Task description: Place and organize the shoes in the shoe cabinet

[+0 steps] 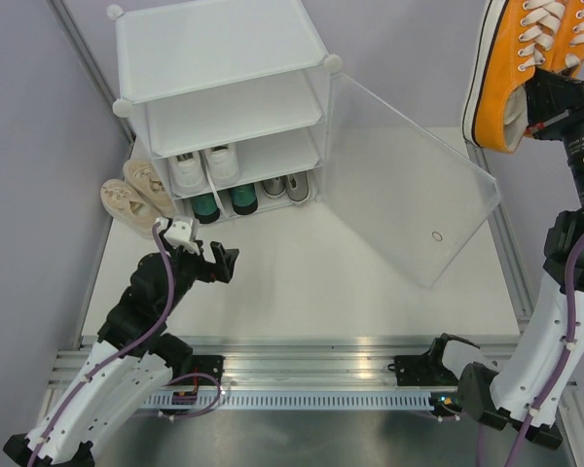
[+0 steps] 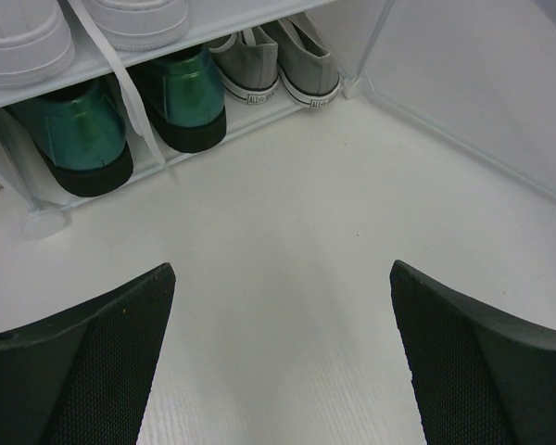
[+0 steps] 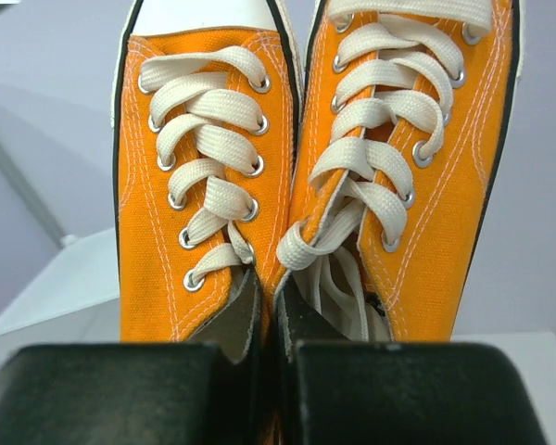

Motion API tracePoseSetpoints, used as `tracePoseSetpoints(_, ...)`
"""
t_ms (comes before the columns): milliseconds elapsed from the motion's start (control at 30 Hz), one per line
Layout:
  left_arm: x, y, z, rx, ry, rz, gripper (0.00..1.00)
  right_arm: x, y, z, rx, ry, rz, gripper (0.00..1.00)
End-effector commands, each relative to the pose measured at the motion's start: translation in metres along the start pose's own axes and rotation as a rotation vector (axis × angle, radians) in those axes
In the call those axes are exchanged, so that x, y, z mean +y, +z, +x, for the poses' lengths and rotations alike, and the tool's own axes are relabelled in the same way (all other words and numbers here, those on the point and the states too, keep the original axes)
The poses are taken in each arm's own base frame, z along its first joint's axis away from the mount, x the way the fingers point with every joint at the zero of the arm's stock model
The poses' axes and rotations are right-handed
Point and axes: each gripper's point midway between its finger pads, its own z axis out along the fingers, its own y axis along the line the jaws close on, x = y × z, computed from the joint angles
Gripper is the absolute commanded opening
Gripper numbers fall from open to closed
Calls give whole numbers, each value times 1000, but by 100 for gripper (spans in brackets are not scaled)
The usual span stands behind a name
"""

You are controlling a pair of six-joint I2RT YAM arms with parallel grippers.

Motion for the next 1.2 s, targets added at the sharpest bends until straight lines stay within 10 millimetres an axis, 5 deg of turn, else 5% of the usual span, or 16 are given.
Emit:
tracePoseSetpoints(0, 6, -2, -14, -57, 19, -32, 100, 90, -31, -49, -166, 11, -383, 1)
tracePoseSetpoints(33, 9, -4, -16, -68, 16, -48, 100, 105, -40, -55, -188, 54, -456, 1)
tracePoseSetpoints(100, 19, -9, -23, -104, 4, -103, 100, 100, -36, -35, -132, 127, -491, 1)
tracePoseSetpoints(233, 34, -18, -32, -158, -12, -184, 100, 112, -48, -25, -111, 161, -585, 1)
tracePoseSetpoints(500, 44, -20, -33, -165, -13, -244, 100, 127, -52, -35, -119, 249, -722, 1)
tracePoseSetpoints(633, 47, -20, -32, -161, -10, -259, 100, 111, -23, -23, -116, 301, -727, 1)
tracePoseSetpoints(700, 48, -19, -32, -157, -9, -269, 100, 125, -11, -14, -84, 321, -764, 1)
tracePoseSetpoints(733, 49, -18, -31, -155, -7, -271, 100, 123, 11, 0, -49, 280, -730, 1)
tracePoseSetpoints(833, 49, -17, -30, -146, 0, -278, 99, 168, 33, 42, 41, 211, -797, 1)
tracePoseSetpoints(867, 50, -17, -30, -147, 0, -281, 99, 201, 22, 56, 79, 230, -878, 1)
tracePoseSetpoints(933, 53, -19, -31, -153, -1, -294, 100, 224, 22, 83, 82, 164, -900, 1)
tracePoseSetpoints(967, 54, -21, -32, -157, -3, -299, 100, 253, 3, 96, 114, 179, -975, 1)
tracePoseSetpoints(1000, 55, -23, -35, -171, -9, -309, 99, 262, -5, 107, 135, 161, -989, 1)
tracePoseSetpoints(1100, 66, -33, -40, -212, -40, -366, 100, 279, -17, 175, 238, 134, -947, 1)
tracePoseSetpoints(1133, 72, -37, -42, -226, -50, -403, 100, 278, -19, 222, 322, 110, -886, 1)
tracePoseSetpoints(1167, 75, -40, -43, -239, -62, -419, 100, 270, -17, 247, 353, 71, -838, 1)
